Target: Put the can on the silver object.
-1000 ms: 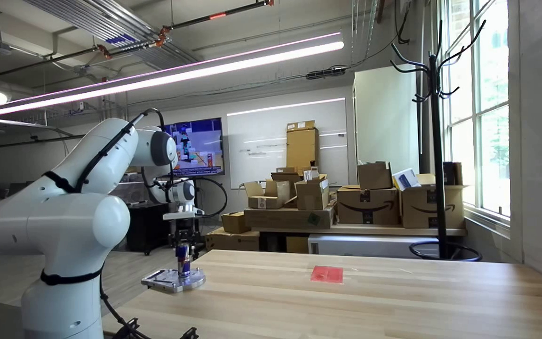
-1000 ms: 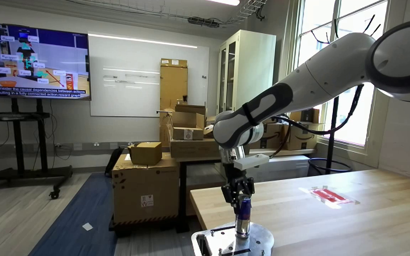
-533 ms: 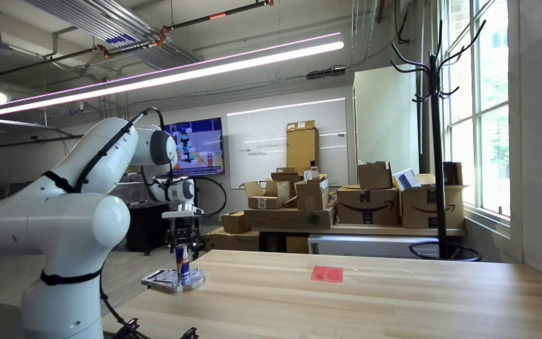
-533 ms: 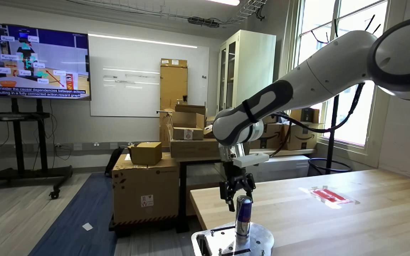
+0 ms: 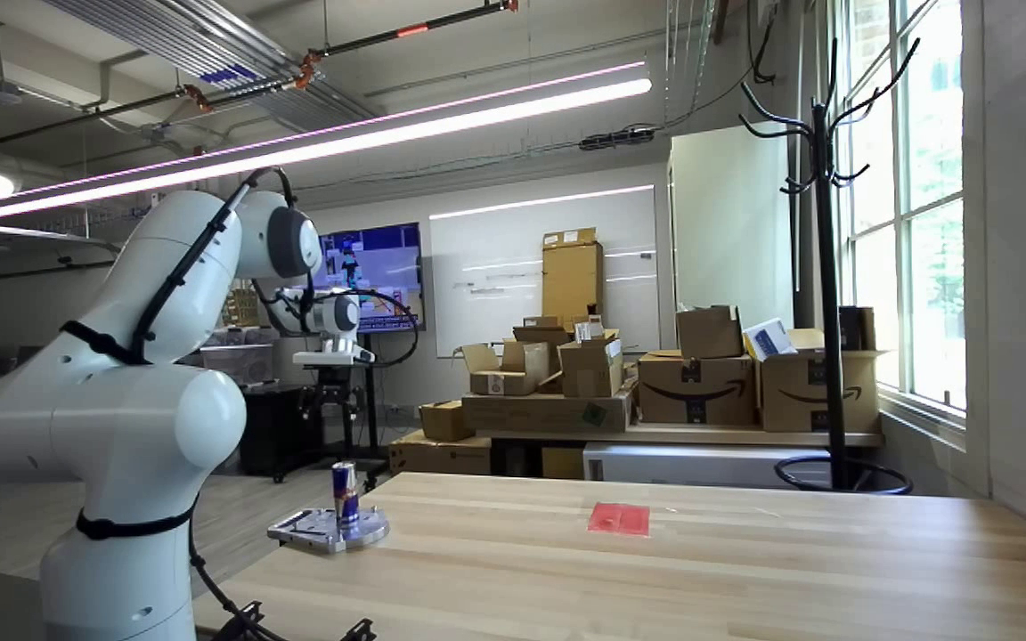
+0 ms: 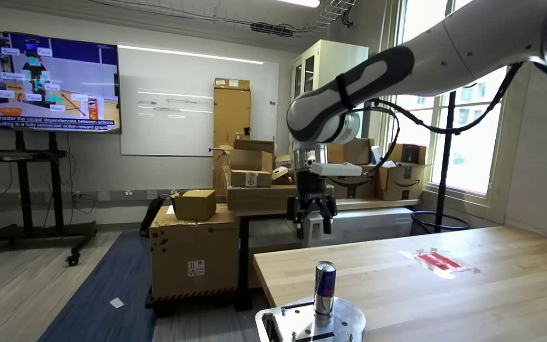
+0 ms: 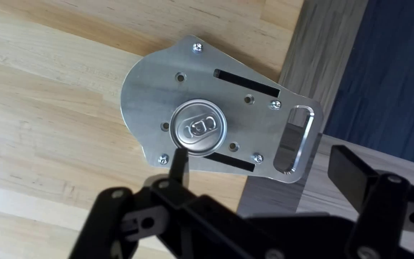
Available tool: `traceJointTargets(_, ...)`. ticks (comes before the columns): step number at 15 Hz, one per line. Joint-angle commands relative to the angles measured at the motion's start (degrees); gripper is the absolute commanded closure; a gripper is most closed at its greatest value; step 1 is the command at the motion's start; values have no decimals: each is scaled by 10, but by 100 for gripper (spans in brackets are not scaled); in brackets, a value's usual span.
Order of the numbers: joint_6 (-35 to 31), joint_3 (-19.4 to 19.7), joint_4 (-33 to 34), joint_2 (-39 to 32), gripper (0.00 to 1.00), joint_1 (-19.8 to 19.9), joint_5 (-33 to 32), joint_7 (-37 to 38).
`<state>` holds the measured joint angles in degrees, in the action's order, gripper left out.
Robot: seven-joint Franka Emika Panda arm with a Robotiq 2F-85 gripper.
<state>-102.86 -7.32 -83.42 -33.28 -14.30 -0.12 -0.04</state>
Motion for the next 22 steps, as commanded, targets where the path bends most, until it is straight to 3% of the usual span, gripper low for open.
traceJointTargets(1,-5,1,-68,89,0,31,15,-11)
traceJointTargets(9,-28,33,-192,225,0,117,90,-47)
traceJointTargets(16,-74,55,-310,316,0,127,67,-52)
traceJointTargets(22,-140,75,-370,347,0,131,44,-18)
